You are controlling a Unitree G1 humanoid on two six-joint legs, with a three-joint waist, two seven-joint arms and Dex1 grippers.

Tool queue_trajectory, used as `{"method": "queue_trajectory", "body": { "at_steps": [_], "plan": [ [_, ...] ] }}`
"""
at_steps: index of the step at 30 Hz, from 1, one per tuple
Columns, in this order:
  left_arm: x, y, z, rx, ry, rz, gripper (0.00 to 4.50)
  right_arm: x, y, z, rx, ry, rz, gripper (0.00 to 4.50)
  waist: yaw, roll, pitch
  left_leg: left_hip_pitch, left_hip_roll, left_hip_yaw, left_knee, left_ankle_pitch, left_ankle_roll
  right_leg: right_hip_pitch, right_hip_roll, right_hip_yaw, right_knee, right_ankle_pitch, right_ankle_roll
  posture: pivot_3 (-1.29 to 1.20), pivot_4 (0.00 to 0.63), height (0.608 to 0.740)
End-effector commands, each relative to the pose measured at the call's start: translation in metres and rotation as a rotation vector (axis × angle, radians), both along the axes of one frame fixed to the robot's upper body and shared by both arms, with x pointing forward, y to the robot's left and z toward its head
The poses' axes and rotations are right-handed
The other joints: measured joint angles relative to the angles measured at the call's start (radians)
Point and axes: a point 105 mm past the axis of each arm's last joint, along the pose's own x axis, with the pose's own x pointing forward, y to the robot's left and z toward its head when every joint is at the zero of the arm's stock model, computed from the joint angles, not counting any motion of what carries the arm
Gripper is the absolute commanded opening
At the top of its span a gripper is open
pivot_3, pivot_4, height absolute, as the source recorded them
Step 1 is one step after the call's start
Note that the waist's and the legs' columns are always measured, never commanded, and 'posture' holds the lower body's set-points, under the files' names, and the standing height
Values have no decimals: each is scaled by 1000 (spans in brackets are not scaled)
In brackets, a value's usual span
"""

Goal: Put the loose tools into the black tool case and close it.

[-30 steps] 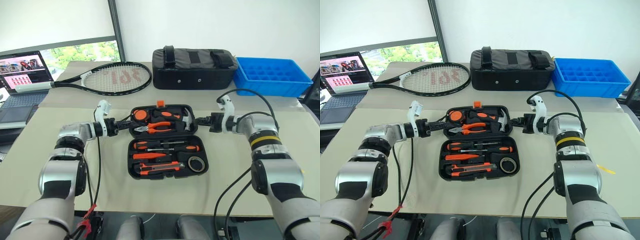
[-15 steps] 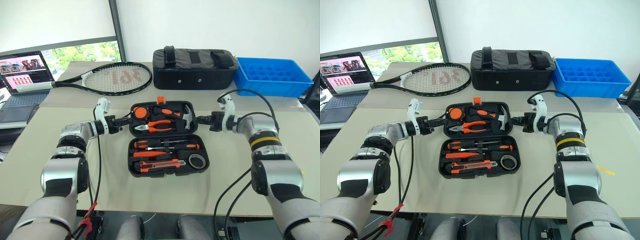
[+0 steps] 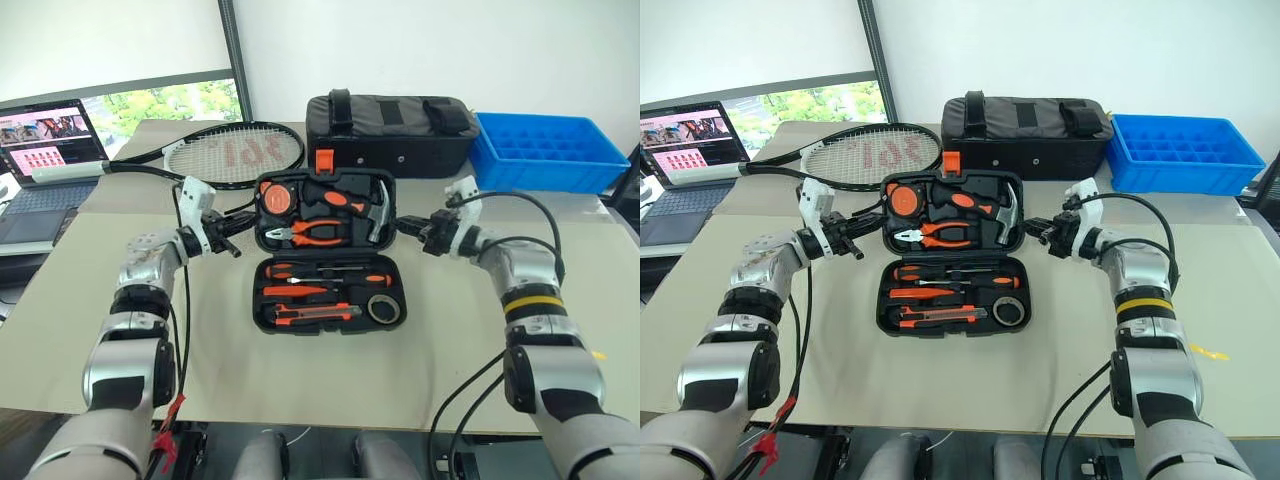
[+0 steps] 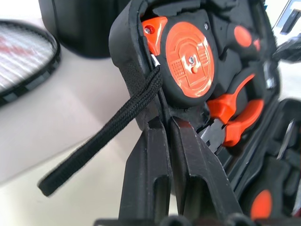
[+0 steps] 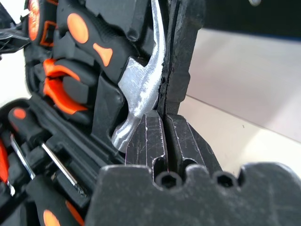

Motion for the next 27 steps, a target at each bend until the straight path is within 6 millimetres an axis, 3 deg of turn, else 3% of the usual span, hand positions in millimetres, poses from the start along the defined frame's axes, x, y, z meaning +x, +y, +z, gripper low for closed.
{"method": "queue_trajectory", "body": {
  "at_steps": [1,4,8,13,16,17,20,24,27],
  "plan": [
    [-8,-2,20,146,-211,-17,65,-12,12,37,-37,-298,95,0,1,0,0,0,0,0,0,0,0,0,0,0,0,0,0,0,150,708],
    [-15,-1,15,228,-290,-16,65,-20,12,36,-93,-418,105,0,0,1,0,1,0,0,0,0,0,1,0,0,0,0,0,0,150,708],
    [-28,1,8,490,-522,-35,65,-36,13,21,-265,-566,192,0,-1,1,-1,3,0,1,0,0,0,1,0,1,0,0,0,0,150,708],
    [-44,-4,13,605,-725,-84,65,-46,8,16,-366,-692,208,0,-2,1,0,9,0,4,0,0,0,4,0,5,-2,0,0,0,150,708],
    [-59,-6,7,642,-782,-144,65,-58,3,7,-443,-713,268,0,0,1,0,10,0,5,1,0,0,5,0,6,-1,0,0,0,150,708],
    [-64,-6,3,652,-789,-165,24,-62,1,2,-481,-706,297,362,0,1,0,11,0,5,1,0,0,6,-1,6,-1,0,0,0,150,708],
    [-82,-5,-7,698,-830,-237,947,-75,-5,-7,-523,-685,351,1332,4,1,-1,11,1,6,1,0,1,7,-2,5,-1,0,-1,0,150,708],
    [-104,9,-16,702,-835,-250,2393,-99,-19,-24,-551,-529,409,2597,10,1,-1,14,2,6,-1,-1,1,13,-4,4,-2,0,-1,0,150,708],
    [-113,33,-23,697,-745,-203,3623,-135,-20,-33,-467,-334,489,2686,16,1,0,14,3,6,-1,-1,1,14,-5,3,-3,0,-1,0,150,708]
  ]
}}
